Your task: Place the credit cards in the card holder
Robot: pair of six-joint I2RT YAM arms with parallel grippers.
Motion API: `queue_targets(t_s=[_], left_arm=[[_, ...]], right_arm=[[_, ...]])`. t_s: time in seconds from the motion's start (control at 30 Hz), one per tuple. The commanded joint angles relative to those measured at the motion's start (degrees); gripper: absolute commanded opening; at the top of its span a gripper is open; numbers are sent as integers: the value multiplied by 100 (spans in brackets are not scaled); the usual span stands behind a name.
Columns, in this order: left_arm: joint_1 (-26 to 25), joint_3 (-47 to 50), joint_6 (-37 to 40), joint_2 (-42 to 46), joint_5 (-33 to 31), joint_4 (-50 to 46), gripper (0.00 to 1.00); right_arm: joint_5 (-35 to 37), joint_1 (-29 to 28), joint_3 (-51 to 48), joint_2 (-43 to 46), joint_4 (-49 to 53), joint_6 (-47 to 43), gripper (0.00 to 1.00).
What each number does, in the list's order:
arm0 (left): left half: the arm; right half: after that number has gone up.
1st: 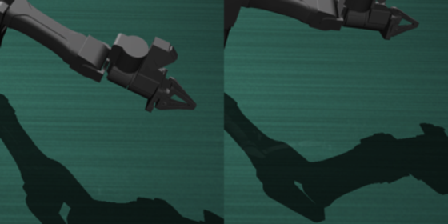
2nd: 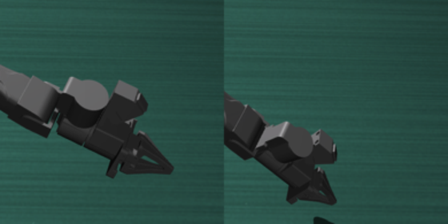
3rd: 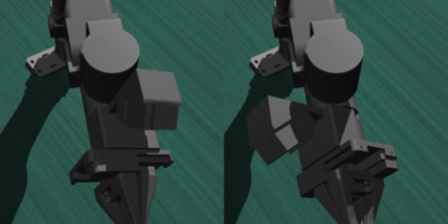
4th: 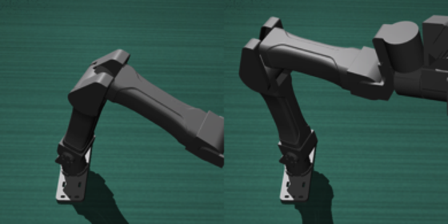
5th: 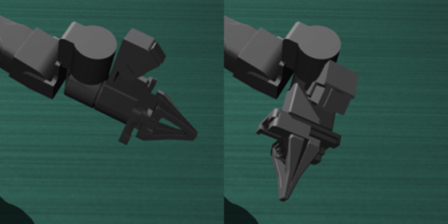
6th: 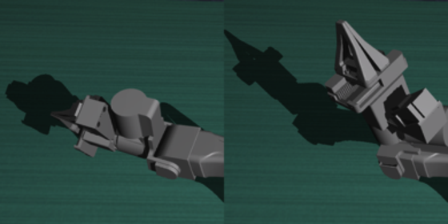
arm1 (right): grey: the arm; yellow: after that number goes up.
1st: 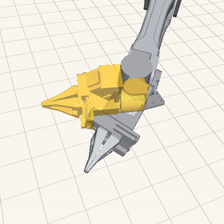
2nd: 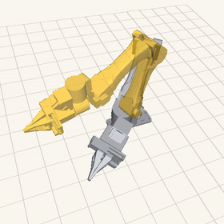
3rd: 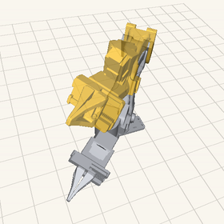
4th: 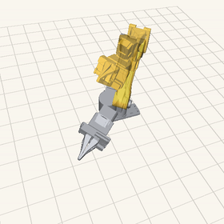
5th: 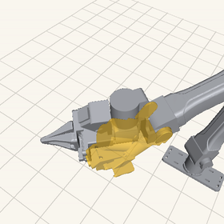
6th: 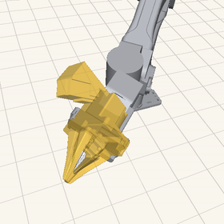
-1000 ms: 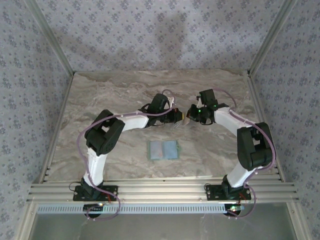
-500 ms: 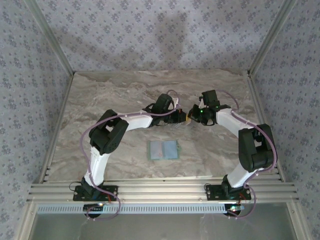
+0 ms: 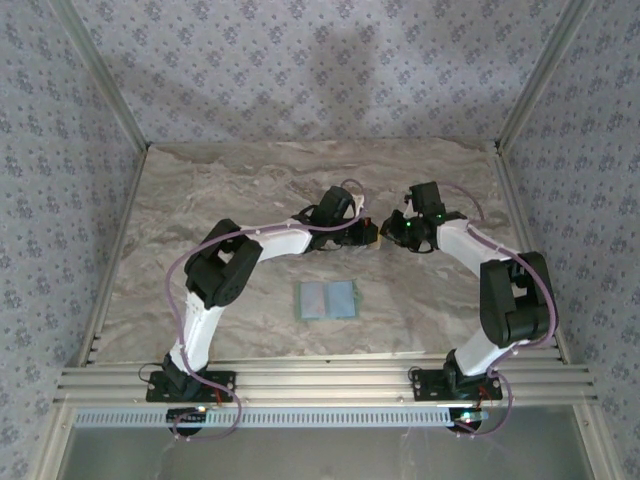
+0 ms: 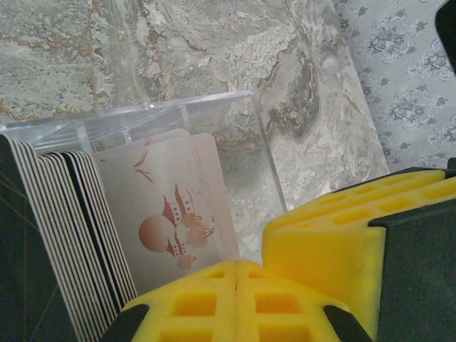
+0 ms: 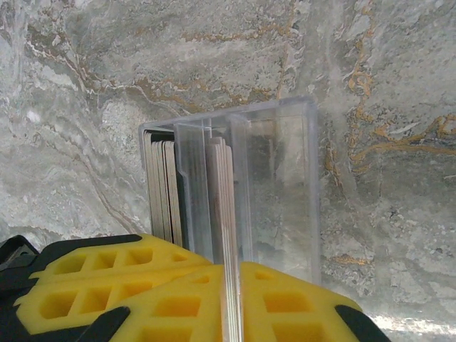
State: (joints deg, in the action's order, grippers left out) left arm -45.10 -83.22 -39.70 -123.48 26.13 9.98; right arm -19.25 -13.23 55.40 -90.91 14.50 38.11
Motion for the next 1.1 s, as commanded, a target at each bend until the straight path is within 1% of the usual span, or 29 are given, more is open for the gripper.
queue_targets(t_s=[0.0,0.2,0.23,0.3,0.4,0.63,0.67,0.73,0.83,0.97,1.07], left_arm=[[-103,-168,112,-297,-106,-295,2],[-73,-41,62,-202,-76,-189,2],[-48,29,29,-154,-20,-103,2],[39,277,-145,12,322,309,2],[226,767,-357,407,643,897,4],[448,1660,-377,1383,841,1348,8],[467,1779,-381,1504,839,1406,8],[516,1947,-330,1686,801,1405,9],[595,2021,-101,1827,478,1008,10],[733,1976,55,1754,357,743,12],[745,1818,342,1693,106,339,14]], right_arm=[[-217,-38,-55,215,-58,39,13],[-185,-30,-60,62,-100,10,11],[-141,-30,-48,41,-72,-12,11],[-18,-30,-32,39,-32,-48,12],[119,-55,-21,82,34,-122,15],[301,-214,164,-48,210,-155,25],[307,-267,181,-80,212,-341,27],[349,-370,255,-144,271,-412,27],[506,-502,362,-193,401,-493,30],[791,-577,492,-292,579,-534,30],[1045,-699,578,-385,675,-576,31]])
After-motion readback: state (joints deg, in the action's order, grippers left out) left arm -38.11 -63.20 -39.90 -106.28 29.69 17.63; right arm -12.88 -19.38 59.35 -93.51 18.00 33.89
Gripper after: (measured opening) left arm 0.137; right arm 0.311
